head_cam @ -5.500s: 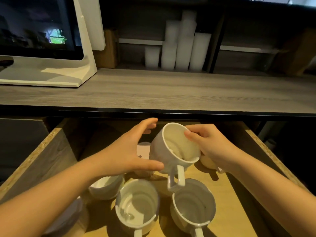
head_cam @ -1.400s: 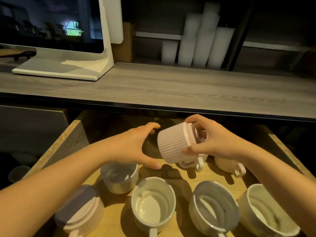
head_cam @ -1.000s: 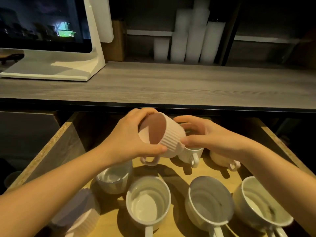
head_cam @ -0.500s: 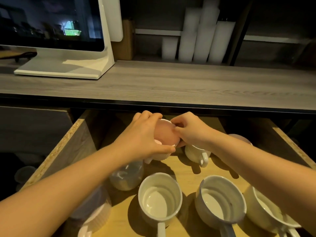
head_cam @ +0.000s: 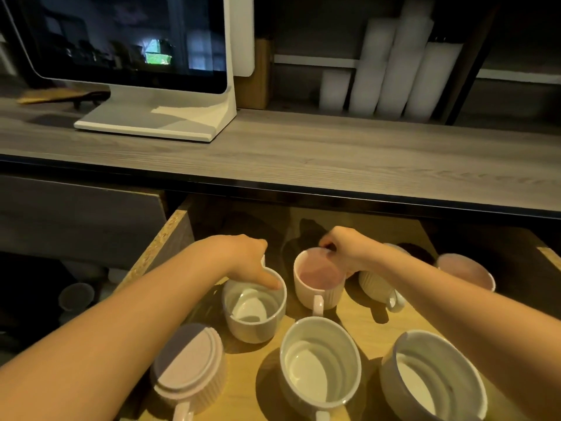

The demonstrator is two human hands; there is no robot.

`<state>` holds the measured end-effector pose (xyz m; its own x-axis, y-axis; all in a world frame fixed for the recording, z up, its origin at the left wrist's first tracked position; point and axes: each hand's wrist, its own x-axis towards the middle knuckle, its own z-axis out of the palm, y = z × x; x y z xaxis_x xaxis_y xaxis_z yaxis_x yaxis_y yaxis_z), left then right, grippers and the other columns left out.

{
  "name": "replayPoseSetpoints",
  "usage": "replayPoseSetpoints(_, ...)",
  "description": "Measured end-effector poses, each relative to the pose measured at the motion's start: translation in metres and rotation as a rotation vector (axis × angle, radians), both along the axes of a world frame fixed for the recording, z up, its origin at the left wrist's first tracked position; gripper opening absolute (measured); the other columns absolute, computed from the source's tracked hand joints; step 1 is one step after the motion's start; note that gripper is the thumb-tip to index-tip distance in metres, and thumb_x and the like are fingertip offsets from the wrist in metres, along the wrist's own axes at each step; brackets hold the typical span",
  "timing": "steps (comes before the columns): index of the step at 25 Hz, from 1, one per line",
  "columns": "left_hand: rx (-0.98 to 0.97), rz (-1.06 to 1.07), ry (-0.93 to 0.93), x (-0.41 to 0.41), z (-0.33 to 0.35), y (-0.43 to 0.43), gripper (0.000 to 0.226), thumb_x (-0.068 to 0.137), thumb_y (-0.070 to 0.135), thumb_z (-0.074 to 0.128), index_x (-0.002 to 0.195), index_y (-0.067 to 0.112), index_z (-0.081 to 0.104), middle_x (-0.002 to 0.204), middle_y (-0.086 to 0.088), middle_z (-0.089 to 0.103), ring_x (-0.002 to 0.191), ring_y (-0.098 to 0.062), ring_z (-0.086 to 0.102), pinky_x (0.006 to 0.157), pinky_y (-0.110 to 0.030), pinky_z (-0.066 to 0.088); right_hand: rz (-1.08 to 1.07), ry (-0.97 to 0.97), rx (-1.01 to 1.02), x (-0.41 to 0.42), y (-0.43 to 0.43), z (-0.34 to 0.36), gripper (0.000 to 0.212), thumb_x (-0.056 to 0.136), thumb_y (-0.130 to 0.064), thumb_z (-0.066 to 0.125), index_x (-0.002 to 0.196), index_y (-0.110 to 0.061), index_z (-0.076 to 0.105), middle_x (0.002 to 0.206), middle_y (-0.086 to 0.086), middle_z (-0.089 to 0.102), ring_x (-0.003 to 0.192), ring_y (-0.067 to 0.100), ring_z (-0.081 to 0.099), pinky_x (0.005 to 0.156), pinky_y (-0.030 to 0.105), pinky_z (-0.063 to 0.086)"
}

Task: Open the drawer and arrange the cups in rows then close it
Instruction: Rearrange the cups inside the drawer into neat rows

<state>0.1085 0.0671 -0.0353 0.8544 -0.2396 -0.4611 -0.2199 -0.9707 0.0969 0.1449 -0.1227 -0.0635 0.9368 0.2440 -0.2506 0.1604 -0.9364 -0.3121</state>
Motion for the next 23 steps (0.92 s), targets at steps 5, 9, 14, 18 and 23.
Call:
replayPoseSetpoints(5, 0.054, 0.024, 0.0, -0.004, -0.008, -0.011, 0.085, 0.077, 0.065, 0.056, 0.142, 0.018, 0.026, 0.133, -0.006, 0.05, 0.107, -0.022, 0.056, 0.081, -0.03, 0.05, -0.024, 0.014, -0.007, 0.007, -0.004, -0.009, 0.037, 0.094, -0.007, 0.052, 0.13, -0.01, 0.054, 0.128, 0.013, 0.058, 0.112, 0.026, 0.058, 0.076, 0.023, 0.047)
replayPoseSetpoints(9, 0.069, 0.035, -0.01, -0.005, -0.011, -0.014, 0.088, 0.077, 0.067, 0.053, 0.144, 0.018, 0.021, 0.136, -0.007, 0.049, 0.11, -0.024, 0.057, 0.085, -0.032, 0.051, 0.025, -0.007, 0.007, -0.004, -0.004, 0.003, 0.042, 0.094, -0.024, 0.053, 0.134, -0.015, 0.049, 0.131, 0.009, 0.057, 0.114, 0.025, 0.057, 0.085, 0.025, 0.047)
replayPoseSetpoints(14, 0.065, 0.109, -0.014, -0.002, -0.01, -0.008, 0.093, 0.073, 0.069, 0.056, 0.143, 0.019, 0.022, 0.132, -0.007, 0.051, 0.107, -0.022, 0.057, 0.084, -0.031, 0.053, 0.12, 0.003, -0.201, -0.022, 0.01, 0.001, 0.069, 0.072, -0.048, 0.073, 0.132, -0.024, 0.046, 0.124, 0.001, 0.059, 0.108, 0.024, 0.058, 0.081, 0.033, 0.056)
replayPoseSetpoints(18, 0.054, 0.132, 0.024, -0.003, -0.008, -0.006, 0.092, 0.072, 0.069, 0.058, 0.14, 0.015, 0.027, 0.128, -0.007, 0.052, 0.106, -0.021, 0.057, 0.084, -0.031, 0.052, 0.073, -0.022, -0.1, -0.012, 0.011, 0.003, 0.061, 0.072, -0.041, 0.076, 0.126, -0.024, 0.055, 0.118, 0.0, 0.065, 0.101, 0.023, 0.063, 0.077, 0.032, 0.058)
replayPoseSetpoints(23, 0.053, 0.115, -0.066, -0.003, -0.005, -0.008, 0.087, 0.078, 0.066, 0.052, 0.141, 0.012, 0.027, 0.132, -0.008, 0.052, 0.11, -0.023, 0.056, 0.078, -0.028, 0.047, 0.053, 0.002, -0.069, -0.005, 0.017, 0.002, 0.056, 0.074, -0.037, 0.076, 0.125, -0.023, 0.057, 0.118, 0.002, 0.065, 0.102, 0.024, 0.063, 0.079, 0.032, 0.058)
